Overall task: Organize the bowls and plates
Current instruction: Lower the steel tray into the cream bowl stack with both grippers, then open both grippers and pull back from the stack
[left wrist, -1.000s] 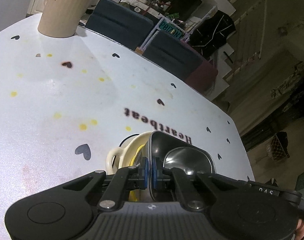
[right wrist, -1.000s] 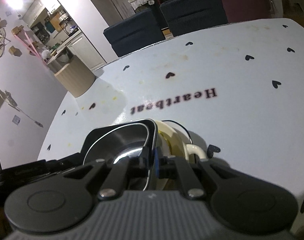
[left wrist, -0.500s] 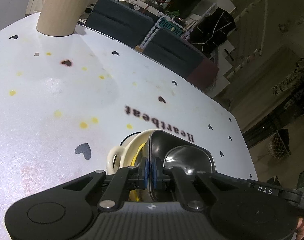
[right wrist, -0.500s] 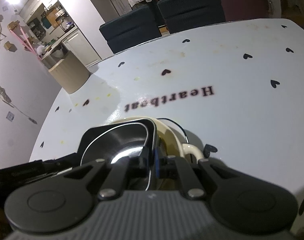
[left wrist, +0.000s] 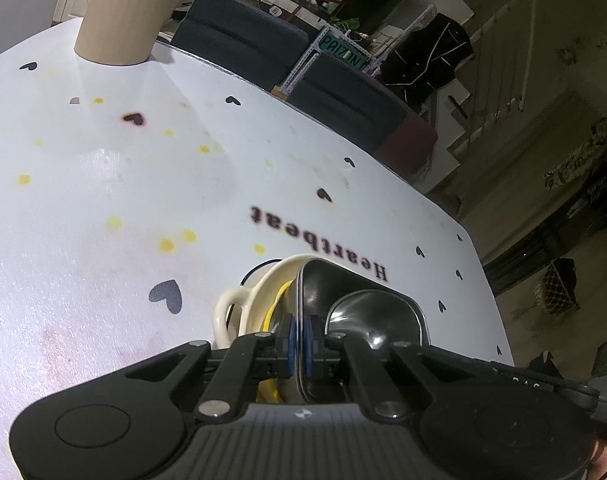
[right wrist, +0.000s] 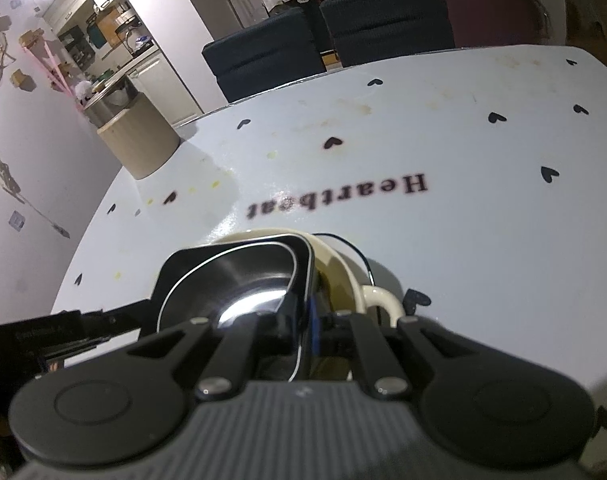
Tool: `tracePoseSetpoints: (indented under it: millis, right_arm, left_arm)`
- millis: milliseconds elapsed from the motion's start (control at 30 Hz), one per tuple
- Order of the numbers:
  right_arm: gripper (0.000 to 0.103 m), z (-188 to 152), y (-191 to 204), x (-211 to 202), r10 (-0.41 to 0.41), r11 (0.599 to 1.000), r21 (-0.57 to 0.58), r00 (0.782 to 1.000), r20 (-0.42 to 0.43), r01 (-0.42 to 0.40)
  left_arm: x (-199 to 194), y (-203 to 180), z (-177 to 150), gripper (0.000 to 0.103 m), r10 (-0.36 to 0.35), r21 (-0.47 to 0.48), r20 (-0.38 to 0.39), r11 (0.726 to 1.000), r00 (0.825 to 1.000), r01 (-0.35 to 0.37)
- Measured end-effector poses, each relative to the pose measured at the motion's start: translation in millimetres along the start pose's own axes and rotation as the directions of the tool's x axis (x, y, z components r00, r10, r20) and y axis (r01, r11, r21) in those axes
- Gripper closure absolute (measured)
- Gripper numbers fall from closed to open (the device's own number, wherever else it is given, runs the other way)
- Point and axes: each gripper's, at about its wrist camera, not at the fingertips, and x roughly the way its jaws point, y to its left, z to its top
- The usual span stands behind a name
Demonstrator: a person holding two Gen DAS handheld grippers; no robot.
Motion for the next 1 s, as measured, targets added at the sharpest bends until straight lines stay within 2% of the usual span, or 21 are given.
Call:
tracePoseSetpoints:
  millis: [600, 733, 800, 833, 867, 1000]
  right_arm:
    - [0.089, -0.4, 4.5, -5.7, -0.016, 1.0, -0.021, 1.0, 0.016, 0.016]
    - [0.082, -3.1, 8.0, -18.5, -0.009, 0.999, -0.035, 0.999, 0.049, 0.011]
    - [0.077, -4.0, 10.7, -29.0, -0.003, 0.999, -0.042, 0.997, 0.073, 0.006]
    - [0.07, -4.3, 12.3, -35.8, 0.0, 0.999, -0.046, 0.996, 0.09, 0.005]
    - [0.061, -4.6, 14.1, -43.2, 0.001, 0.999, -0.052, 0.994, 0.107, 0.005]
    - [0.046, -6.7, 23.9, -71.5, -0.016, 0.996, -0.083, 0.983, 0.185, 0.032]
  left_arm:
    - [-10.8, -5.8, 1.2, 0.094, 0.017, 0.013, 0.003, 1.0, 1.0, -0.017]
    - [-24.1, -17.1, 0.9, 0.093, 0.021, 0.051, 0.017, 0.998, 1.0, -0.022]
    - [-34.2, -26.2, 1.3, 0.077, 0.025, 0.085, 0.04, 0.996, 0.999, -0.028]
    - [-40.2, -31.1, 1.2, 0.067, 0.028, 0.103, 0.055, 0.994, 0.998, -0.034]
    - [-46.4, -36.2, 1.2, 0.062, 0.033, 0.123, 0.07, 0.992, 0.997, -0.041]
    - [-70.1, -54.7, 0.9, 0.025, 0.05, 0.197, 0.134, 0.977, 0.99, -0.076]
